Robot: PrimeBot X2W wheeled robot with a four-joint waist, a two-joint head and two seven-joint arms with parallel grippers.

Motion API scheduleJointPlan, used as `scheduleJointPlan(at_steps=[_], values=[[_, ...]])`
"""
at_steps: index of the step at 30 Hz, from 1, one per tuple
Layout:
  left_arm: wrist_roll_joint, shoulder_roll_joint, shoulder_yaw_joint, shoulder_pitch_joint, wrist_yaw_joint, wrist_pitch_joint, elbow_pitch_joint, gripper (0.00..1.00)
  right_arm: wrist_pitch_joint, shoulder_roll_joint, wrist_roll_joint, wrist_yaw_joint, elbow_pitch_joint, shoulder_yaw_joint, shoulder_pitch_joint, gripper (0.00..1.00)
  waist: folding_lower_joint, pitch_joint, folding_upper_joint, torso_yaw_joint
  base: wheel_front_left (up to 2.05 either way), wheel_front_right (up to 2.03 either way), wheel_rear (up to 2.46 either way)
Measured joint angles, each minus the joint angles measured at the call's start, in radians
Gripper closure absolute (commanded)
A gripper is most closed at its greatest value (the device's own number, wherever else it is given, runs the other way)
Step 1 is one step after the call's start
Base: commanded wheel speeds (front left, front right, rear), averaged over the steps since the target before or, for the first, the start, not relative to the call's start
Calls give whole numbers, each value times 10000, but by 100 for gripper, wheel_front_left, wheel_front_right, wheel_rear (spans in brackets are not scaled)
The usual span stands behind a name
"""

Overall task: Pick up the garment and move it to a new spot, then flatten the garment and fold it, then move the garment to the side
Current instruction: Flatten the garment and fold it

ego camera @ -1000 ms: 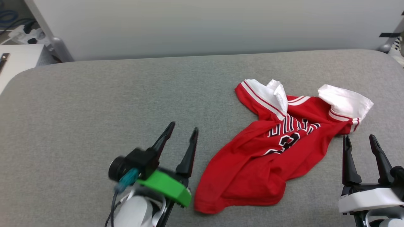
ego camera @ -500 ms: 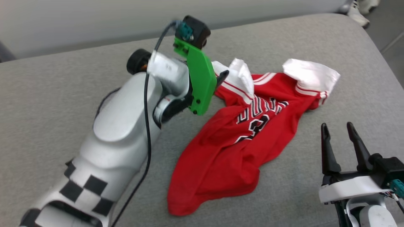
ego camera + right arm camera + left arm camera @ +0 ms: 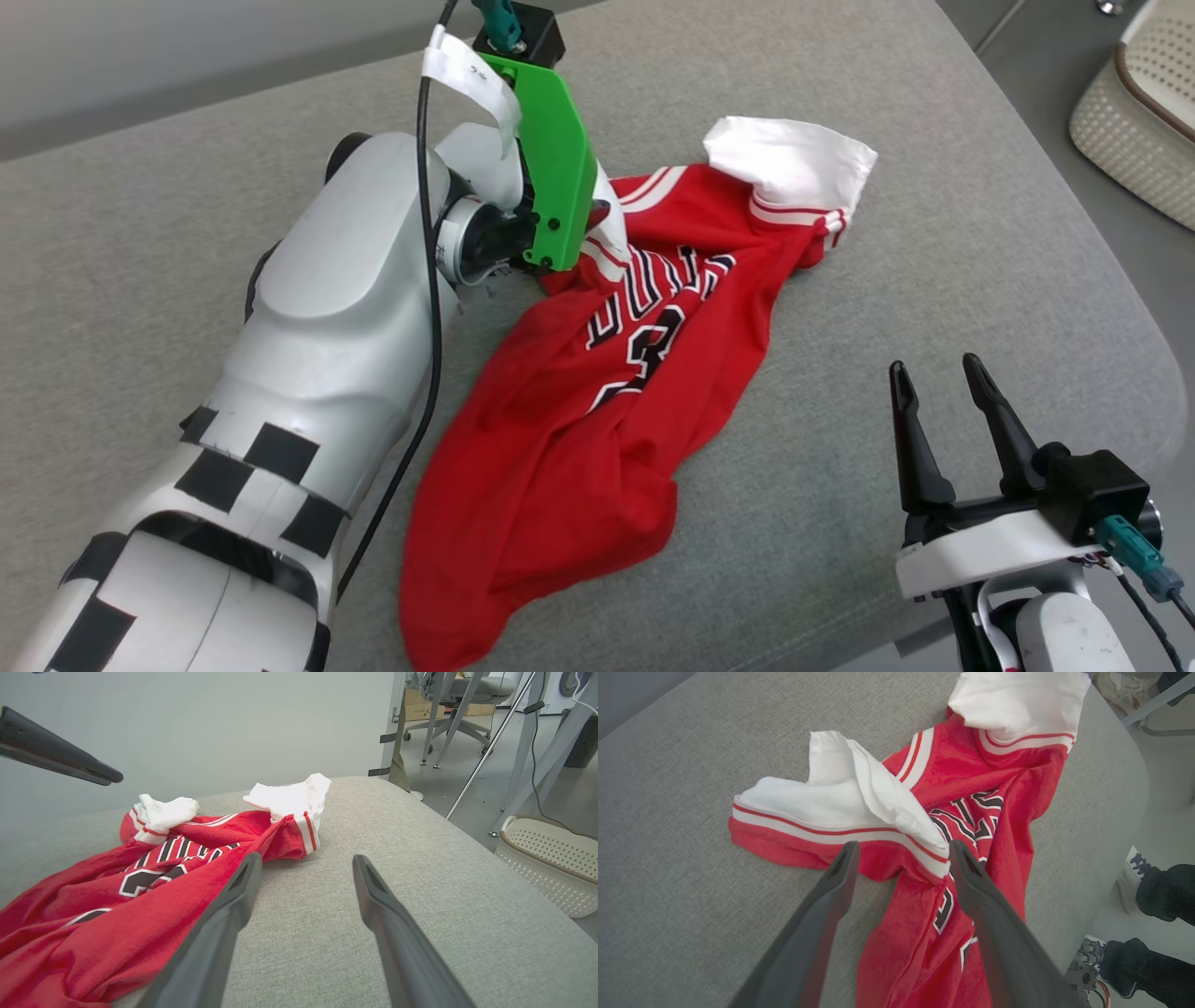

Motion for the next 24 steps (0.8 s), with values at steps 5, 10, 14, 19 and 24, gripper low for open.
scheduleJointPlan(at_steps=[5, 10, 14, 19, 24], values=[[-92, -90, 173, -181, 151, -263, 721, 0, 0, 42, 180, 0, 50, 167, -186, 0, 0, 341, 0, -373, 0, 0, 0], [-138, -169, 247, -341, 159, -579, 1227, 0, 0, 48, 445, 0, 67, 224, -225, 0, 0, 611, 0, -599, 0, 0, 0], [-167, -234, 255, -459, 173, -702, 1605, 0, 0, 50, 533, 0, 90, 263, -281, 0, 0, 770, 0, -689, 0, 0, 0], [-384, -276, 347, -519, 21, -895, 1841, 100, 0, 61, 593, 0, 100, 267, -381, 0, 1, 882, 0, -701, 0, 0, 0], [-660, -357, 453, -526, -201, -1496, 1887, 100, -2, 67, 512, 0, 146, 71, -383, 0, 1, 802, 0, -453, 0, 0, 0]])
